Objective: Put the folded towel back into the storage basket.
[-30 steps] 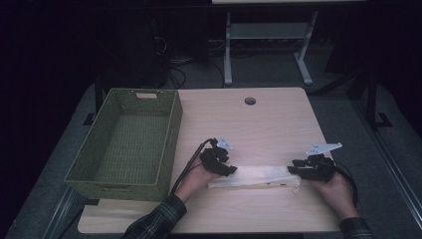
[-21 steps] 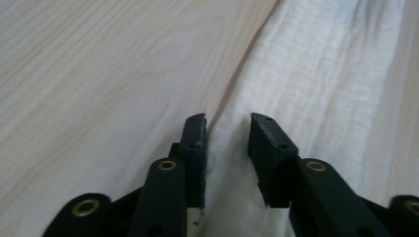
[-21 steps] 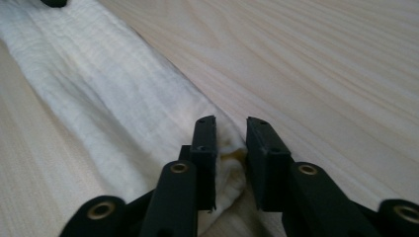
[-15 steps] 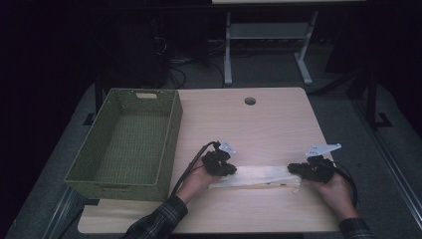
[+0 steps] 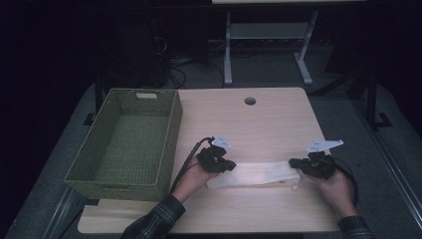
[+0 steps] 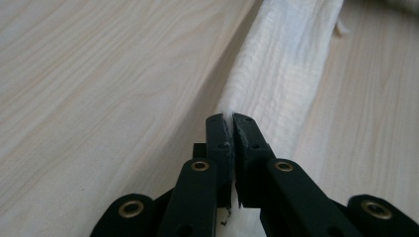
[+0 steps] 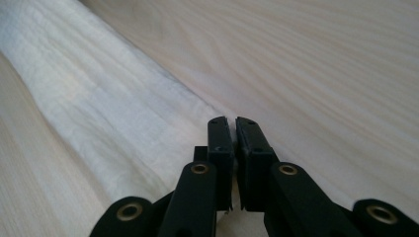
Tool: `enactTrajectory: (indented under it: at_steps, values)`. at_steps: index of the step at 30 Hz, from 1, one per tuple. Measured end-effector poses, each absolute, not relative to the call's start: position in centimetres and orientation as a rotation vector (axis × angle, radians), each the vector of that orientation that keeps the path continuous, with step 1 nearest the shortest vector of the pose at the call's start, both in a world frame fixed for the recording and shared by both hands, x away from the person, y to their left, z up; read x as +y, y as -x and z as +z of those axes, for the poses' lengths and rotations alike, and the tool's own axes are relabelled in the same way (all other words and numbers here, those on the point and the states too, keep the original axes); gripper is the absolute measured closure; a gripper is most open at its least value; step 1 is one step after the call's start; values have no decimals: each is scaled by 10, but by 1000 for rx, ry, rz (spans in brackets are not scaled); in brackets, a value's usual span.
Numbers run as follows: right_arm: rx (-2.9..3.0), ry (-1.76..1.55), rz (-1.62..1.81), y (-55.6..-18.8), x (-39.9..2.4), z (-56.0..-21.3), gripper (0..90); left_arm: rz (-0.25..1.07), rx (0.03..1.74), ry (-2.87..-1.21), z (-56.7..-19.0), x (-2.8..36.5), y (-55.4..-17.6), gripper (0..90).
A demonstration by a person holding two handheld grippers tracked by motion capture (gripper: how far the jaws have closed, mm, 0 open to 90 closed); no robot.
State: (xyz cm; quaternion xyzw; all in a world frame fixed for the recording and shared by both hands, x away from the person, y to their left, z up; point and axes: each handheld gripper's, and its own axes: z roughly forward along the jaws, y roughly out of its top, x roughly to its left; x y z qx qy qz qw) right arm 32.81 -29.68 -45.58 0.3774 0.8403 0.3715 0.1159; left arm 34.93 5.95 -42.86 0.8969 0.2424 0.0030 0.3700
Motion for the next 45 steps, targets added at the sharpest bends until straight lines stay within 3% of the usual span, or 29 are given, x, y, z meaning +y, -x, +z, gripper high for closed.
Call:
enactTrajectory:
  at_steps: [17, 45]
  values:
    - [2385, -1029, 1157, -344, -282, -414, 864, 36, 648, -2180, -385, 87, -341, 863]
    - [2393, -811, 1233, -398, -197, -338, 863, 187, 707, -2085, -307, 169, -337, 864]
